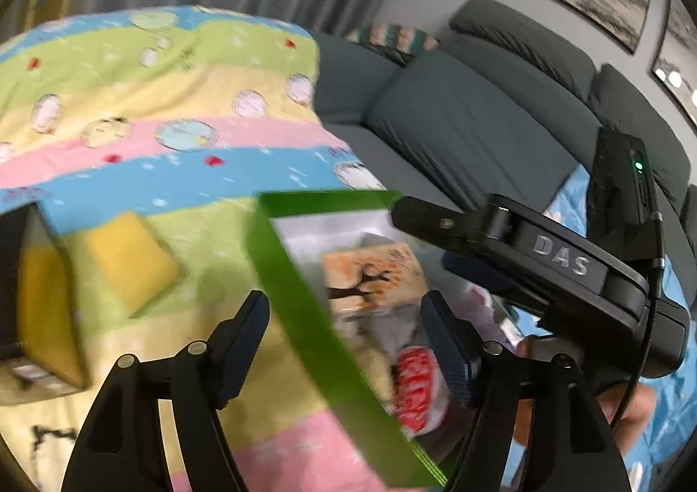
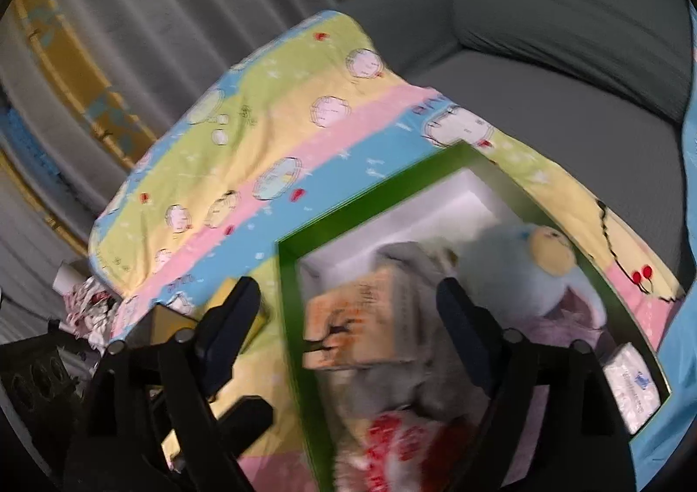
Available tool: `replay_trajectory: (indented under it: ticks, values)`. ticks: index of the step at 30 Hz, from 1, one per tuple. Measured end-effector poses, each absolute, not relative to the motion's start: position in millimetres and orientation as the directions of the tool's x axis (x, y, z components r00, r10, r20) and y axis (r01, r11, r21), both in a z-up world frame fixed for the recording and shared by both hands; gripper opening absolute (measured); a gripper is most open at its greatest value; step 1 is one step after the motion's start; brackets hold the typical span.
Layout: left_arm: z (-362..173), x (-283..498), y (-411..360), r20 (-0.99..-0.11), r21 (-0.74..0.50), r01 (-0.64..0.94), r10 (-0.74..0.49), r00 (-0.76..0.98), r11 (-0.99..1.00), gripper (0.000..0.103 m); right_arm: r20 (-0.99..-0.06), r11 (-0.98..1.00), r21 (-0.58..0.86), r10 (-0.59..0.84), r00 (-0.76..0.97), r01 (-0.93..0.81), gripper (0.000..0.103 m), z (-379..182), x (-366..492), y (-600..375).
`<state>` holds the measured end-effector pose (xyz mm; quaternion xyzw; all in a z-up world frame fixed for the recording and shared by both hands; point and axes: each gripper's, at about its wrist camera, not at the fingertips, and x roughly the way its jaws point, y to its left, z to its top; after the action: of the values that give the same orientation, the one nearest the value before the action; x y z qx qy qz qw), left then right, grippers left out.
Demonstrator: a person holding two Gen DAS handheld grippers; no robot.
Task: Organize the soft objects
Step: 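Drop the tissue pack into the box and open the right gripper, then move the right gripper to the yellow sponge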
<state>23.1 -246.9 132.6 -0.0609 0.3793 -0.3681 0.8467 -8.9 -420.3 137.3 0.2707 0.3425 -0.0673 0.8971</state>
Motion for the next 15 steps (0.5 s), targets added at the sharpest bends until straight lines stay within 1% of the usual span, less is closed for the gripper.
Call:
replay_trajectory:
  ticks: [2, 3, 6, 11, 15]
  values:
    - [136.1, 22.3, -227.5, -0.596, -0.375, 0.550, -0.648, 0.474, 0.747, 0.080, -0.639, 0.862, 0.440, 0.104, 0.763, 0.252, 0.084, 142.1, -4.7, -405.8]
    - [136.6, 21.7, -220.8, -0.596, -0.374, 0.540, -0.642, 0.483, 0.754, 0.081, -0.636, 0.870, 0.439, 0.123, 0.762, 0.226, 0.084, 143.4, -1.6, -397.9]
    - [138.2, 19.1, -193.3, -0.605, -0.362, 0.500, -0.606, 0.516, 0.787, 0.081, -0.648, 0.893, 0.418, 0.167, 0.743, 0.164, 0.084, 141.6, 11.4, -373.9]
    - [134.4, 12.8, -158.8, -0.630, -0.316, 0.429, -0.525, 0.572, 0.846, 0.081, -0.712, 0.926, 0.364, 0.210, 0.670, 0.097, 0.084, 124.0, 45.1, -326.6]
    - [129.6, 13.3, -139.7, -0.644, -0.315, 0.392, -0.498, 0.581, 0.864, 0.081, -0.765, 0.941, 0.335, 0.238, 0.599, 0.054, 0.084, 101.3, 75.9, -296.9]
